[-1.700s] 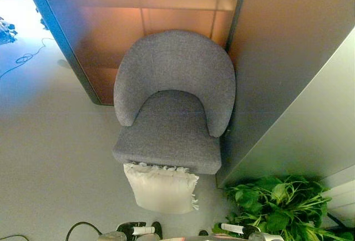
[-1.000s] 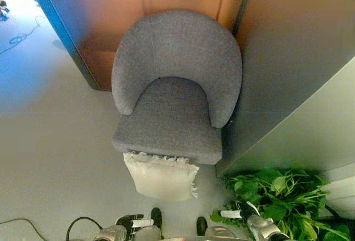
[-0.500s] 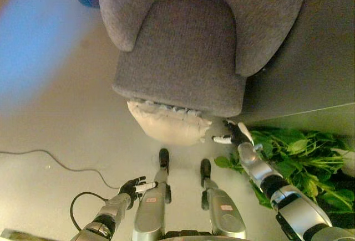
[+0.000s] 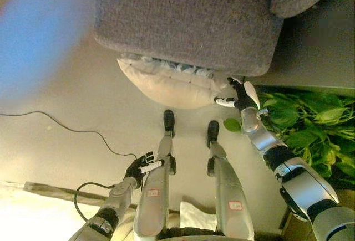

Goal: Pick up the pillow and put it on the sofa.

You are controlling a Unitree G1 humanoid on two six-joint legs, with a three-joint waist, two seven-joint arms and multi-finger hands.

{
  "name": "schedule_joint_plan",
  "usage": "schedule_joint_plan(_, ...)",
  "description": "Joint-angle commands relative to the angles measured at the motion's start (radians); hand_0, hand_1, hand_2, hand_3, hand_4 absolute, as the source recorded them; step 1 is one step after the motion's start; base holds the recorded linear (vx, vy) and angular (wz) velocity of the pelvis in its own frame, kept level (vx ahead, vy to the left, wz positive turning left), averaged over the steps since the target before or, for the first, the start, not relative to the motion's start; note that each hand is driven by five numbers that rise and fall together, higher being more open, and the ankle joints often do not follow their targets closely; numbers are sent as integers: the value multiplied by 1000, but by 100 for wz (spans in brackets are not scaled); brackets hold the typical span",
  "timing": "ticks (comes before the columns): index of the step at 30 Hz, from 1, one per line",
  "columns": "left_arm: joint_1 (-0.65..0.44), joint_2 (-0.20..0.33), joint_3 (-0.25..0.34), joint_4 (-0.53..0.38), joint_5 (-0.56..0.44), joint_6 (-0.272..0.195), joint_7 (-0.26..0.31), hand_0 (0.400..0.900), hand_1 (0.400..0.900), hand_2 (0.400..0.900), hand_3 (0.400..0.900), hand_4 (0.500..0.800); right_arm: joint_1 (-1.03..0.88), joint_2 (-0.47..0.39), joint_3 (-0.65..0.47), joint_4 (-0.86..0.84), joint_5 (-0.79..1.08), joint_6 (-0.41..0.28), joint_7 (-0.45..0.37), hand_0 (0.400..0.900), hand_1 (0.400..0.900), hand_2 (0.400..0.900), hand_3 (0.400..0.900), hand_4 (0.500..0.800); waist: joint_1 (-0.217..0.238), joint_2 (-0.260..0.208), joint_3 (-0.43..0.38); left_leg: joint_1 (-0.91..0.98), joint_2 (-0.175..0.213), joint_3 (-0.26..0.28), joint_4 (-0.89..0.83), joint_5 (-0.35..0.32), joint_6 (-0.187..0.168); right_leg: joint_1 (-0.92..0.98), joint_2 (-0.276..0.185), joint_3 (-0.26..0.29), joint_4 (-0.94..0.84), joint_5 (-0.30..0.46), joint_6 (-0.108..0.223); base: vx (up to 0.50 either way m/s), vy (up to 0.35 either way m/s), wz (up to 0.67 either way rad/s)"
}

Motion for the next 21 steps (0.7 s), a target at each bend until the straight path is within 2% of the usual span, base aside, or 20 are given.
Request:
schedule_joint_plan(1,68,-42,-61,-30,-29,-33,31,900,900,900,900,800,-54,-78,20,-121,28,-64,-29,900,900,900,900,800,5,51,5,-73,-68,10,33,-92,-48,-99,1,-30,-78,122,5,-11,49,11)
schedule_joint_plan(8,79,-51,-78,-81,-41,-60,78,900,900,900,900,800,-106,-54,53,-194,58,-82,19,900,900,900,900,800,17,76,5,-138,-62,11,38,-82,-56,-174,-2,-27,-66,124,6,-8,31,6)
schedule_joint_plan(9,80,-51,-76,-81,-38,-61,79,900,900,900,900,800,-107,-50,55,-197,49,-88,13,543,543,543,543,586,18,77,5,-140,-62,11,37,-82,-56,-176,-2,-27,-67,126,6,0,0,0)
schedule_joint_plan(10,85,-54,-75,-83,-34,-66,82,900,900,900,900,800,-108,-43,61,-211,38,-88,11,400,400,400,400,500,18,76,5,-142,-62,10,36,-80,-57,-177,-1,-28,-68,125,6,0,0,0)
schedule_joint_plan(21,102,-57,-76,-82,-18,-62,61,900,900,900,900,800,-100,-33,58,-202,33,-71,6,400,400,400,400,500,22,78,5,-98,-66,5,24,-78,-58,-135,-1,-41,-73,128,4,0,0,0)
